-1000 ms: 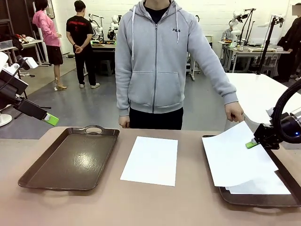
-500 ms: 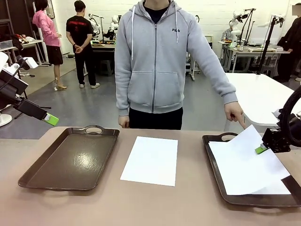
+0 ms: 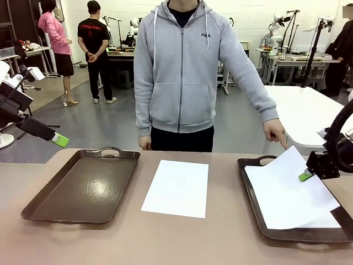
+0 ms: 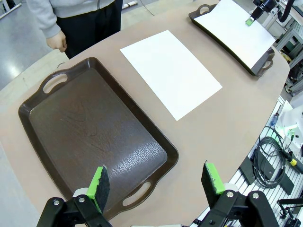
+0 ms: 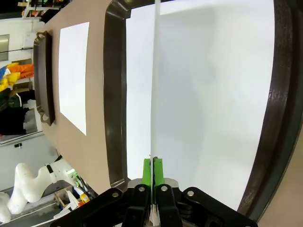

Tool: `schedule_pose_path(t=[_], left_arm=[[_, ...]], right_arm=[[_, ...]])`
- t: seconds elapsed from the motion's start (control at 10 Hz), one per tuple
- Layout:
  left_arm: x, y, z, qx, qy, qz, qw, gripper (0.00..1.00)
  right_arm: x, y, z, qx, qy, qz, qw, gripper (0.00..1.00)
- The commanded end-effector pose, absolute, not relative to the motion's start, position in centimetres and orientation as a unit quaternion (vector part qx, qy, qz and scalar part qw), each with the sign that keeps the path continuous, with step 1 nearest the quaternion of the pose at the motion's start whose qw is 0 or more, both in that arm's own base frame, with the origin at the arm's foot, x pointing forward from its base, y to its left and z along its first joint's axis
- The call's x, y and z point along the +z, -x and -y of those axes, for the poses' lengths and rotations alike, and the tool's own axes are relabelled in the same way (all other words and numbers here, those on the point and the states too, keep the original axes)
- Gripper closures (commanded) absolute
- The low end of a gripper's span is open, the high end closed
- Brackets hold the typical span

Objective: Sort the A4 documents.
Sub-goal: Place the A4 Paper in the designated Handle tray.

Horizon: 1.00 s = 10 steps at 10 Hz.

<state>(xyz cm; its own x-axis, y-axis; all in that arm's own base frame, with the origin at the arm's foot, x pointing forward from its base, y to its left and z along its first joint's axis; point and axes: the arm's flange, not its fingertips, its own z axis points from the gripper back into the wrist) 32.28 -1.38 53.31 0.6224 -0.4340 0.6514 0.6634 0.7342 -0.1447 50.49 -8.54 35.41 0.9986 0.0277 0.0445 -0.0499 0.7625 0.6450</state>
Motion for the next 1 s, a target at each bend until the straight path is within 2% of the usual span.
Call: schedule_pose_path(t=[0.0, 0.3, 0.9], left_arm=[[53.3, -32.3, 1.3, -0.312, 0.193, 0.303, 0.88, 0.0], [53.3, -32.3, 1.3, -0.312, 0.193, 0.303, 0.88, 0.0], [53.3, -32.3, 1.3, -0.312, 0.193, 0.303, 0.88, 0.0]], right_arm=[[34.6, -50.5, 8.3, 0.011, -0.304, 0.009, 0.953, 0.99], [33.8, -50.7, 8.5, 0.004, -0.265, 0.015, 0.964, 0.99], [32.1, -51.3, 7.8, 0.01, -0.253, 0.023, 0.967, 0.99]])
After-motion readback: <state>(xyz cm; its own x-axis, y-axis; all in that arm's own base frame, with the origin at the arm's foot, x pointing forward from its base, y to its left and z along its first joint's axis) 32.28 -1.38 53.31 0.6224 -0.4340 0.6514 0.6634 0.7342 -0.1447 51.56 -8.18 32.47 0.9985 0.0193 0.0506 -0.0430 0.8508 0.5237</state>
